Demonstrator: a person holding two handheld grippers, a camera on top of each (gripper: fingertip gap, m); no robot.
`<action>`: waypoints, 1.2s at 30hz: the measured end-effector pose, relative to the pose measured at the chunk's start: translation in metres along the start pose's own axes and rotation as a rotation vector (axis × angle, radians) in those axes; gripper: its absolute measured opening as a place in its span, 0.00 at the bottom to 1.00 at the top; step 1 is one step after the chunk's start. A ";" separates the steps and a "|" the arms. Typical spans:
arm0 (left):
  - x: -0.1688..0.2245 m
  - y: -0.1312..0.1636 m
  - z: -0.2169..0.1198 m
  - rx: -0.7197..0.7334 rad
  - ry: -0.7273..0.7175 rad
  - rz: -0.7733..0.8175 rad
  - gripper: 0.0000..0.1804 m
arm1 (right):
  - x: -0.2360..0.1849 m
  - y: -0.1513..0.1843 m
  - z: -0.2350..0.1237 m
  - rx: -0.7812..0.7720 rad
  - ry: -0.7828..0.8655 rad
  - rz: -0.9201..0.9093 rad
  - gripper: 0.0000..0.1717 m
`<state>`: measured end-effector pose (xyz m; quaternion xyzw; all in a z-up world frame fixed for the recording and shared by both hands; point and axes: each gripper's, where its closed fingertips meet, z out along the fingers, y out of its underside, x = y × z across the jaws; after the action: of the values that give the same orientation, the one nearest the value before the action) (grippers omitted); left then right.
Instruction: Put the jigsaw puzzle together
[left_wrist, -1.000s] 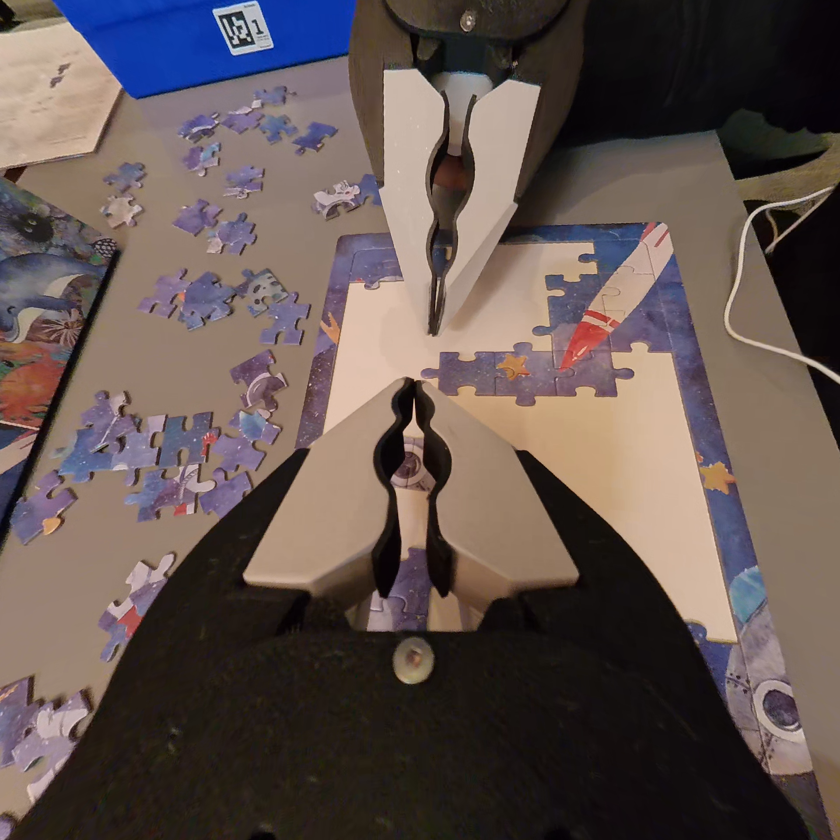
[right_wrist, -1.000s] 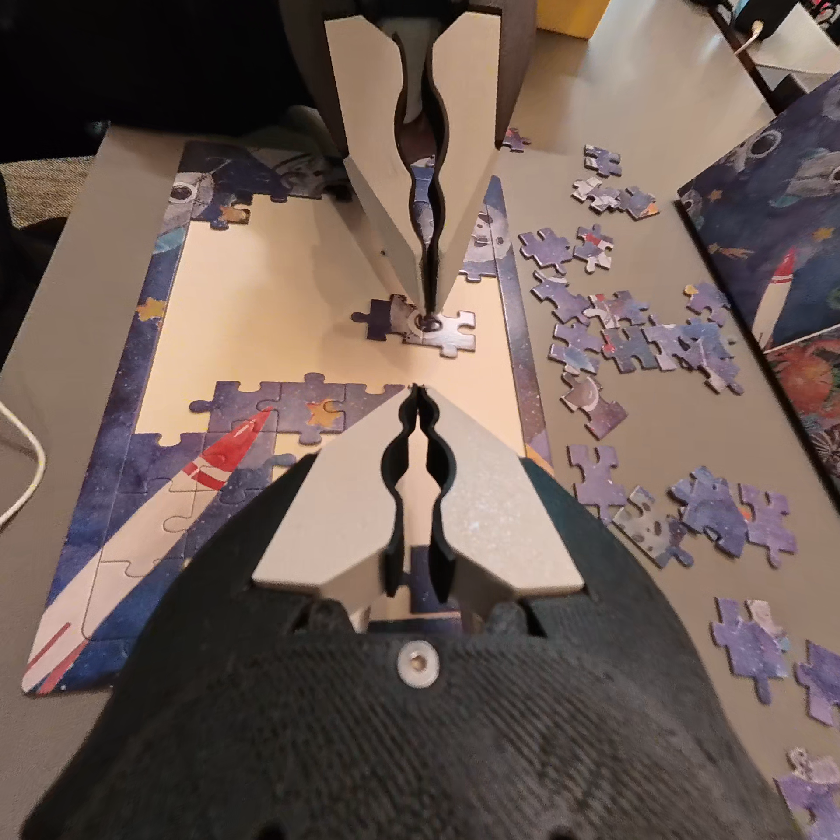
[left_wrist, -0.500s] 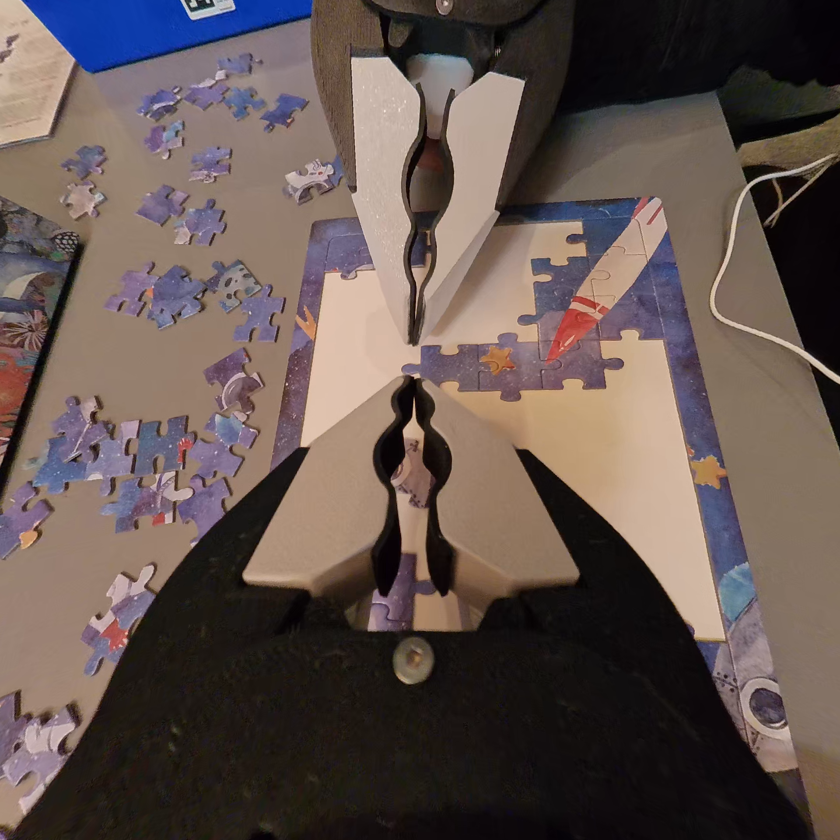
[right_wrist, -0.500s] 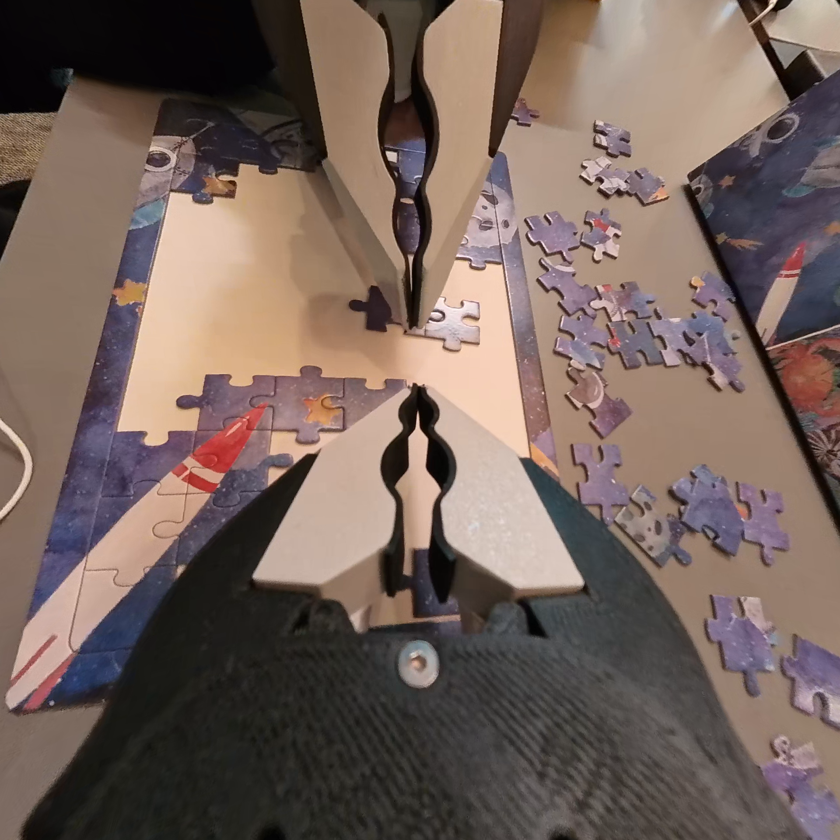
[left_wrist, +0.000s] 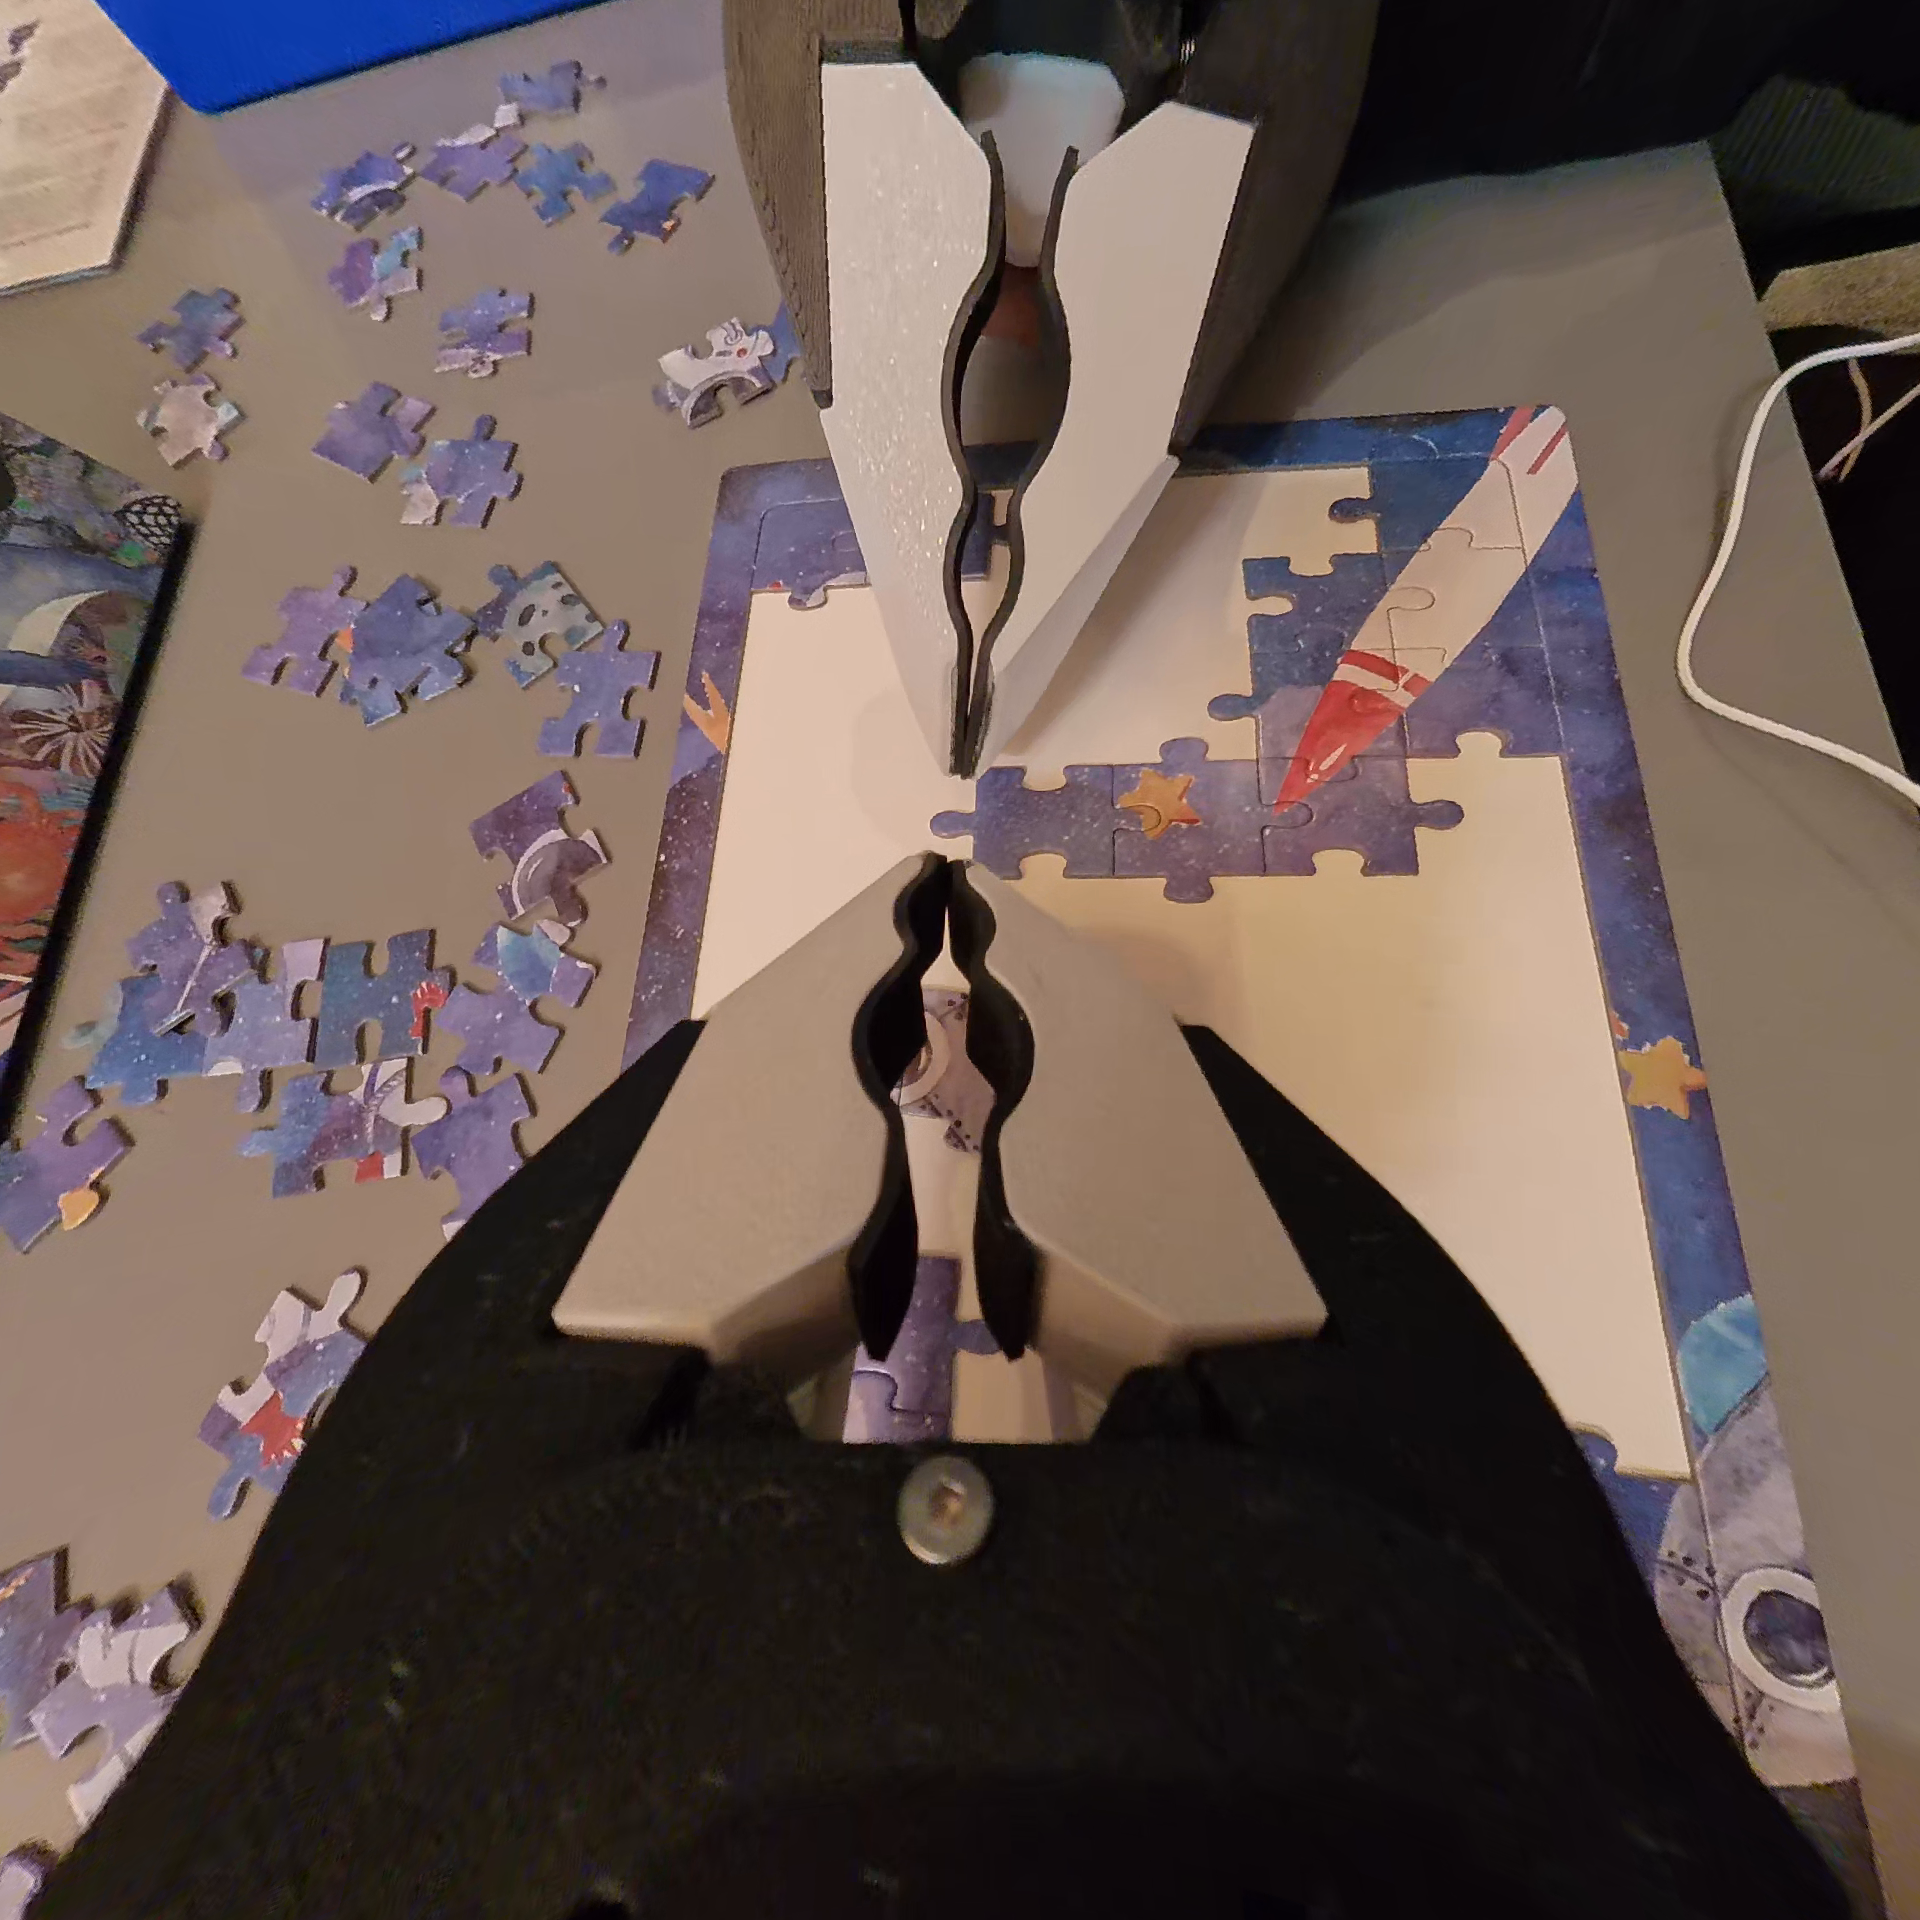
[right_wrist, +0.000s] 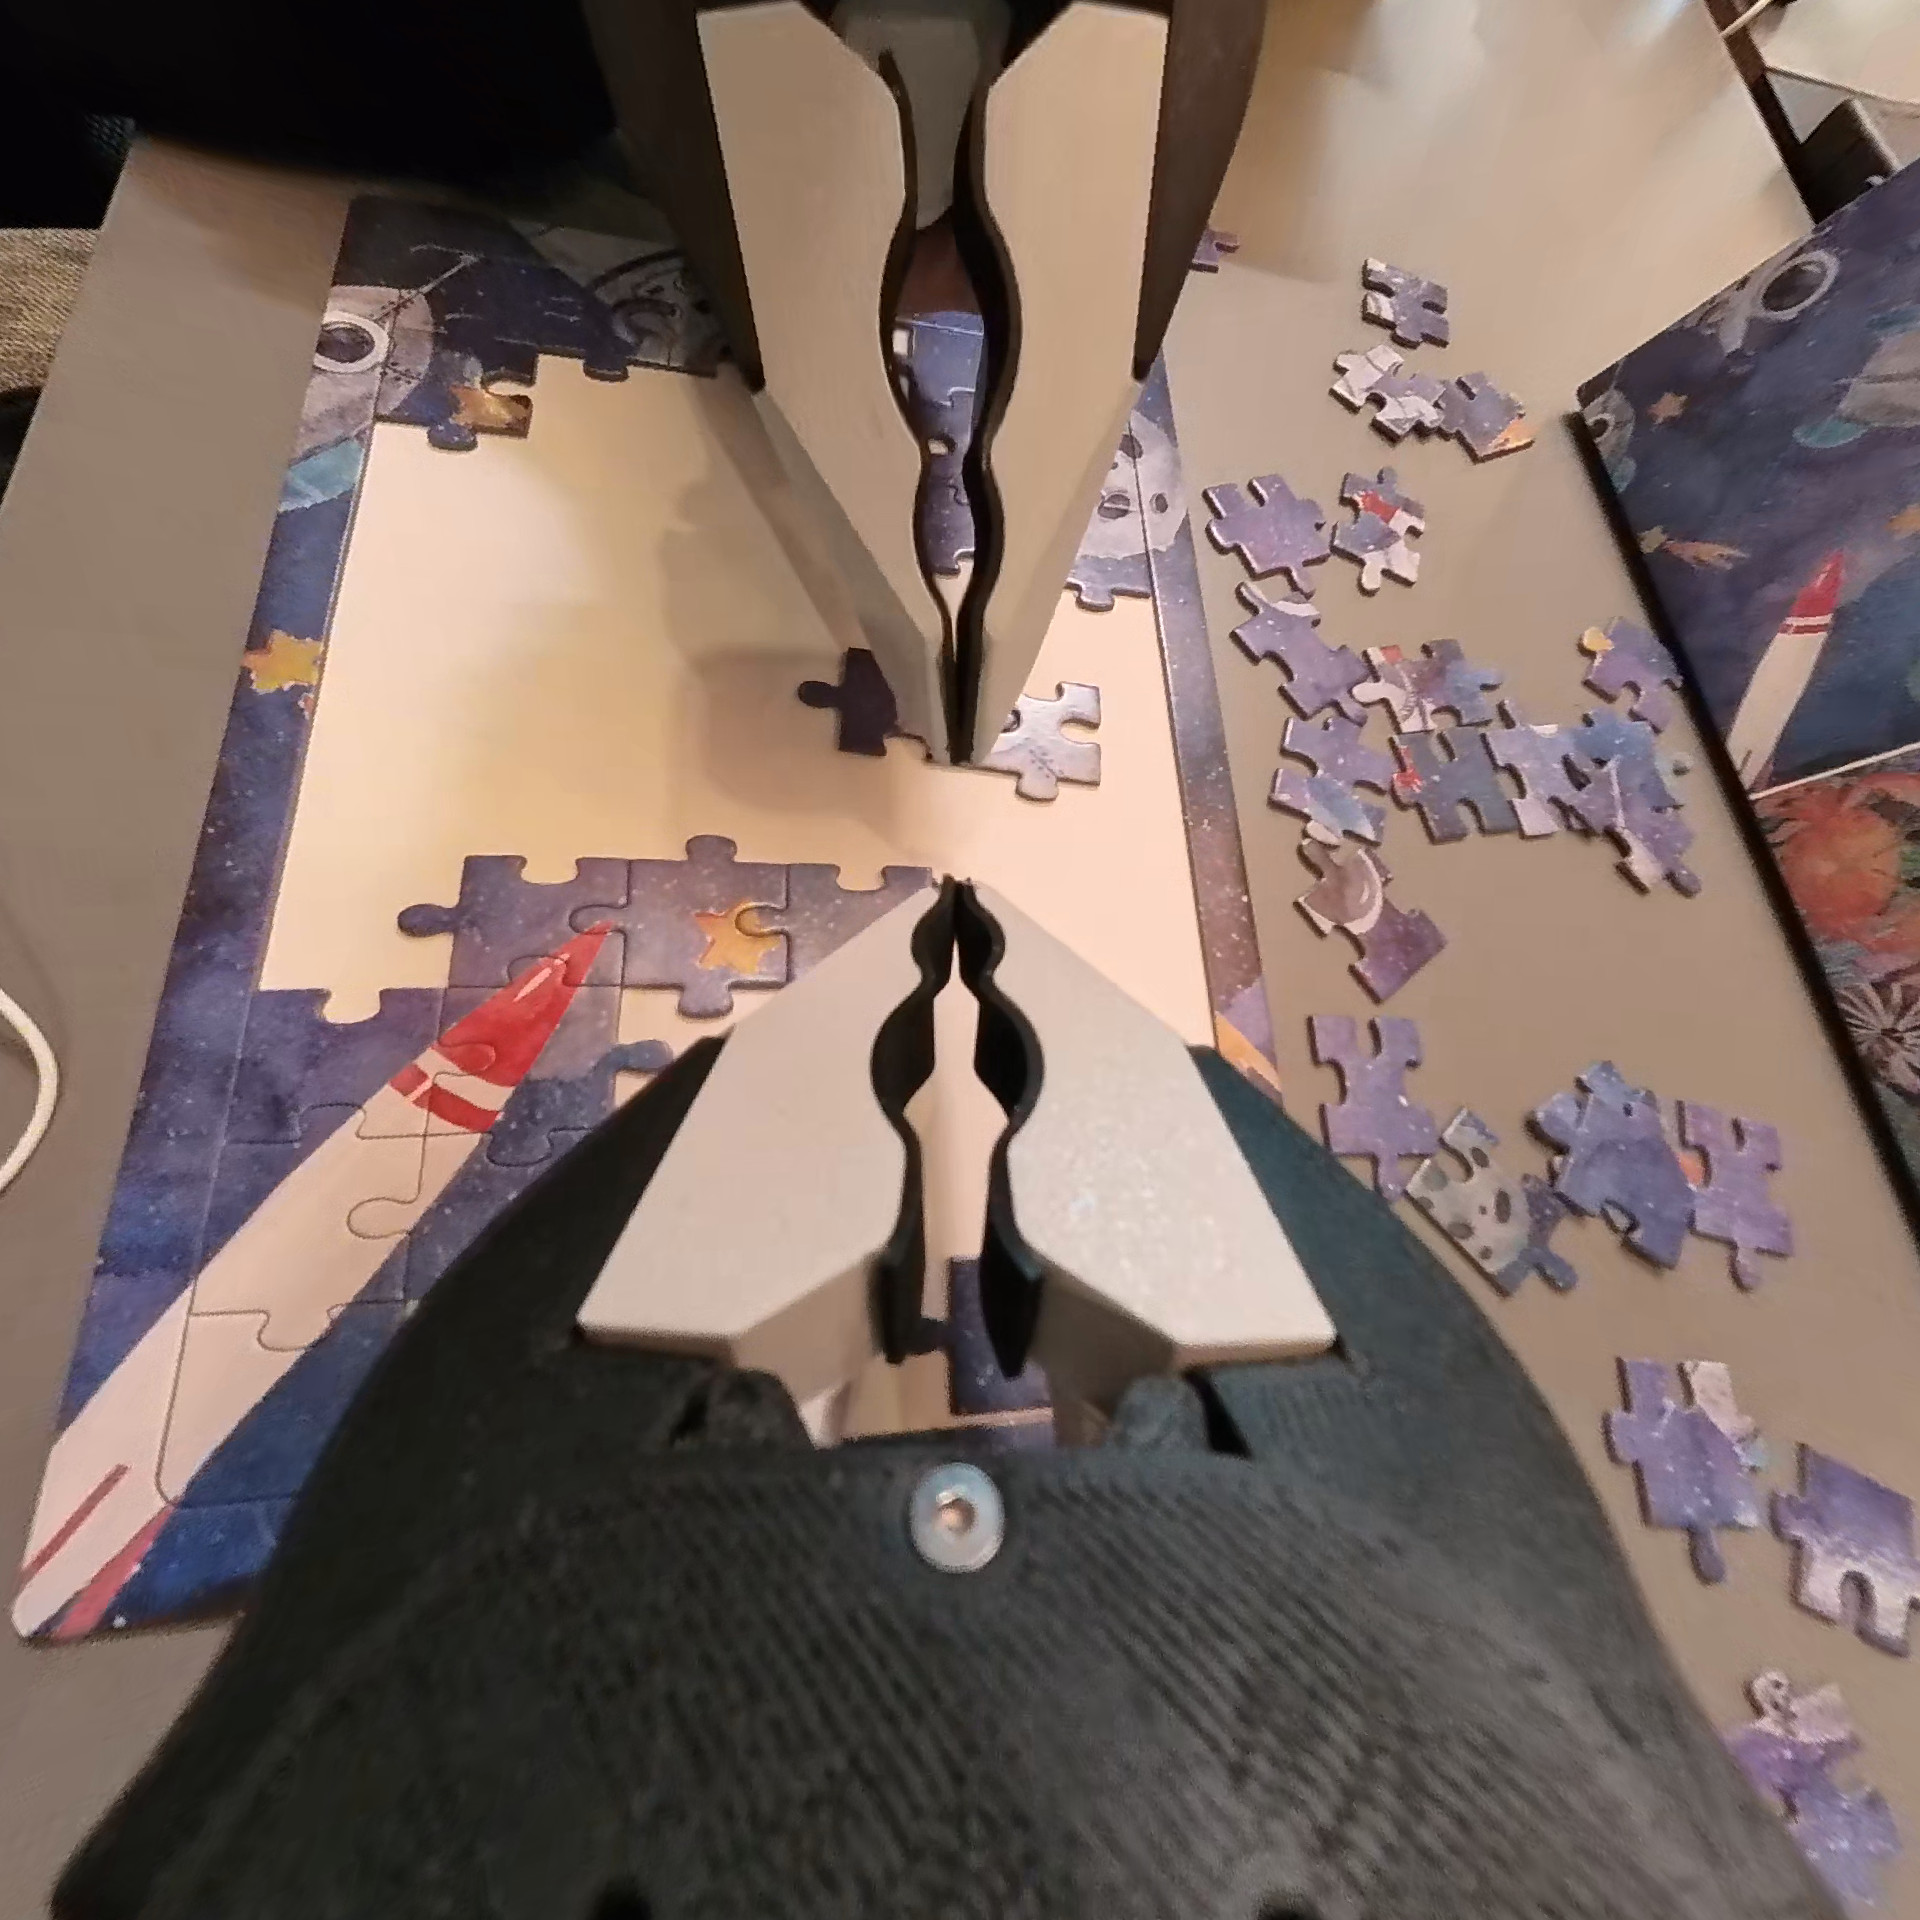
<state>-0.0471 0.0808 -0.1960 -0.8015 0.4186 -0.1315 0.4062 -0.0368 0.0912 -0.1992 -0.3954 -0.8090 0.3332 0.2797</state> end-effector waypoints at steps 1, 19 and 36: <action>0.000 0.001 0.001 -0.007 0.000 0.001 0.00 | 0.000 0.000 0.000 -0.001 -0.002 0.001 0.00; -0.049 0.011 -0.028 0.031 -0.209 -0.073 0.00 | 0.009 -0.002 -0.005 0.040 0.032 -0.005 0.00; -0.069 0.009 -0.039 0.090 -0.300 -0.147 0.00 | 0.032 -0.014 -0.026 0.123 0.179 -0.059 0.00</action>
<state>-0.1161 0.1101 -0.1695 -0.8217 0.2872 -0.0585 0.4888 -0.0414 0.1193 -0.1667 -0.3814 -0.7701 0.3373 0.3843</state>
